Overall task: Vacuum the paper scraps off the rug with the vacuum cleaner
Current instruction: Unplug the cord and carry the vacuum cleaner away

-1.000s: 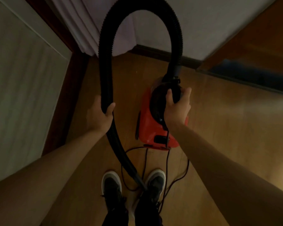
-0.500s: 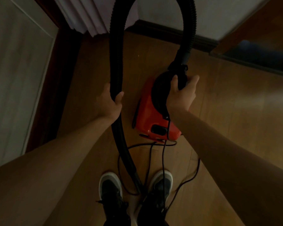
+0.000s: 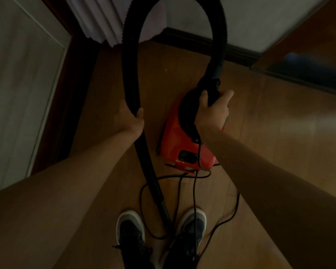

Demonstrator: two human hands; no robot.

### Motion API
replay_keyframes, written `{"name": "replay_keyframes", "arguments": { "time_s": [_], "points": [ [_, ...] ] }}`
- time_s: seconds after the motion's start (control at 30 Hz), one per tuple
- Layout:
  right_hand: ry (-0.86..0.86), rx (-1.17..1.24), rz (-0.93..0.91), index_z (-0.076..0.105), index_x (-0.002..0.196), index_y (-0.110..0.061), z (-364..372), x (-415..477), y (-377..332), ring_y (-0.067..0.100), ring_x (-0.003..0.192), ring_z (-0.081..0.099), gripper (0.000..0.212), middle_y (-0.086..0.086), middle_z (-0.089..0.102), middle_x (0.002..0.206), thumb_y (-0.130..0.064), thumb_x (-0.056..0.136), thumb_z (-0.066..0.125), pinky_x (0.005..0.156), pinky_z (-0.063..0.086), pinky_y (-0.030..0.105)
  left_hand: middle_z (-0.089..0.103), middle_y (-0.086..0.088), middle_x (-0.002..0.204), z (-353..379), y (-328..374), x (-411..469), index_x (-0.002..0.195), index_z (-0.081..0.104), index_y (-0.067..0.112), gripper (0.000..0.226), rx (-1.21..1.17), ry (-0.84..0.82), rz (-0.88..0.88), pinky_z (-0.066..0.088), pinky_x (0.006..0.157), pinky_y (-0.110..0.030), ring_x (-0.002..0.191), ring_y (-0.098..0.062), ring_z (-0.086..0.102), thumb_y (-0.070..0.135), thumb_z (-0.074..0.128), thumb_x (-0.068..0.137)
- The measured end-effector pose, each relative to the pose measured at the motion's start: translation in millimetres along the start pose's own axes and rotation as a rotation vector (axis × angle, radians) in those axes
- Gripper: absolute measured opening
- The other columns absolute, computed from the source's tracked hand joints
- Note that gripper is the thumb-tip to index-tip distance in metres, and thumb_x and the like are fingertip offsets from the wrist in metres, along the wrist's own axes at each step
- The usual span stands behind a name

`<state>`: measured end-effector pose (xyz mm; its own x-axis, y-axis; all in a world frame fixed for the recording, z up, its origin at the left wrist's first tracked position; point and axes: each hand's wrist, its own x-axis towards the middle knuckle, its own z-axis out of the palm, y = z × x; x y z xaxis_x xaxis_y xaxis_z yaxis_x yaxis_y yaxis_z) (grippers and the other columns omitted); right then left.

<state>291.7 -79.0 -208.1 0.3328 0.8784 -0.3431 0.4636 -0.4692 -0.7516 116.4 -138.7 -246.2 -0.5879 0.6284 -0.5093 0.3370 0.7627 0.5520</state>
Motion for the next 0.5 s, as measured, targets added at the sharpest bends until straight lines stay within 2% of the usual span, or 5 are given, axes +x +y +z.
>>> {"name": "replay_keyframes", "arguments": {
  "time_s": [0.13, 0.2, 0.3, 0.4, 0.5],
  "points": [
    [-0.12, -0.062, 0.042, 0.029, 0.129, -0.008, -8, -1, -13, 0.017, 0.064, 0.059, 0.037, -0.002, 0.05, 0.084, -0.026, 0.102, 0.047, 0.059, 0.06, 0.048, 0.052, -0.013, 0.134, -14, 13, -4, 0.144, 0.028, 0.016, 0.054, 0.044, -0.016, -0.076, 0.051, 0.093, -0.038, 0.115, -0.03, 0.058, 0.032, 0.054, 0.099],
    [-0.204, -0.135, 0.076, 0.025, 0.135, -0.007, -16, -1, -18, 0.016, 0.061, 0.056, 0.043, -0.002, 0.047, 0.08, -0.025, 0.102, 0.046, 0.064, 0.06, 0.05, 0.049, -0.014, 0.139, -23, 24, -11, 0.151, 0.015, 0.018, 0.064, 0.051, -0.013, -0.072, 0.046, 0.089, -0.033, 0.118, -0.031, 0.056, 0.031, 0.052, 0.1],
    [-0.354, -0.3, 0.118, 0.016, 0.145, -0.006, -33, -1, -27, 0.018, 0.067, 0.055, 0.059, 0.014, 0.055, 0.103, -0.028, 0.101, 0.048, 0.067, 0.054, 0.041, 0.04, -0.013, 0.149, -40, 43, -20, 0.155, -0.005, 0.021, 0.082, 0.046, -0.003, -0.01, 0.044, 0.095, -0.035, 0.127, -0.03, 0.051, 0.033, 0.053, 0.099],
    [-0.52, -0.432, 0.11, 0.014, 0.151, -0.008, -54, 3, -41, 0.035, 0.116, 0.054, 0.076, 0.018, 0.044, 0.14, -0.038, 0.096, 0.057, 0.09, 0.051, 0.043, 0.026, -0.012, 0.158, -61, 69, -27, 0.156, -0.009, 0.025, 0.089, 0.038, -0.024, 0.037, 0.04, 0.104, -0.04, 0.135, -0.03, 0.042, 0.035, 0.056, 0.097],
    [-0.614, -0.624, -0.025, 0.02, 0.15, -0.013, -80, 2, -69, 0.038, 0.124, 0.049, 0.076, 0.016, 0.04, 0.144, -0.044, 0.093, 0.06, 0.095, 0.049, 0.046, 0.019, -0.011, 0.161, -85, 100, -39, 0.156, -0.008, 0.024, 0.088, 0.076, -0.108, 0.136, 0.036, 0.109, -0.04, 0.14, -0.028, 0.035, 0.039, 0.055, 0.097]
  ]
}}
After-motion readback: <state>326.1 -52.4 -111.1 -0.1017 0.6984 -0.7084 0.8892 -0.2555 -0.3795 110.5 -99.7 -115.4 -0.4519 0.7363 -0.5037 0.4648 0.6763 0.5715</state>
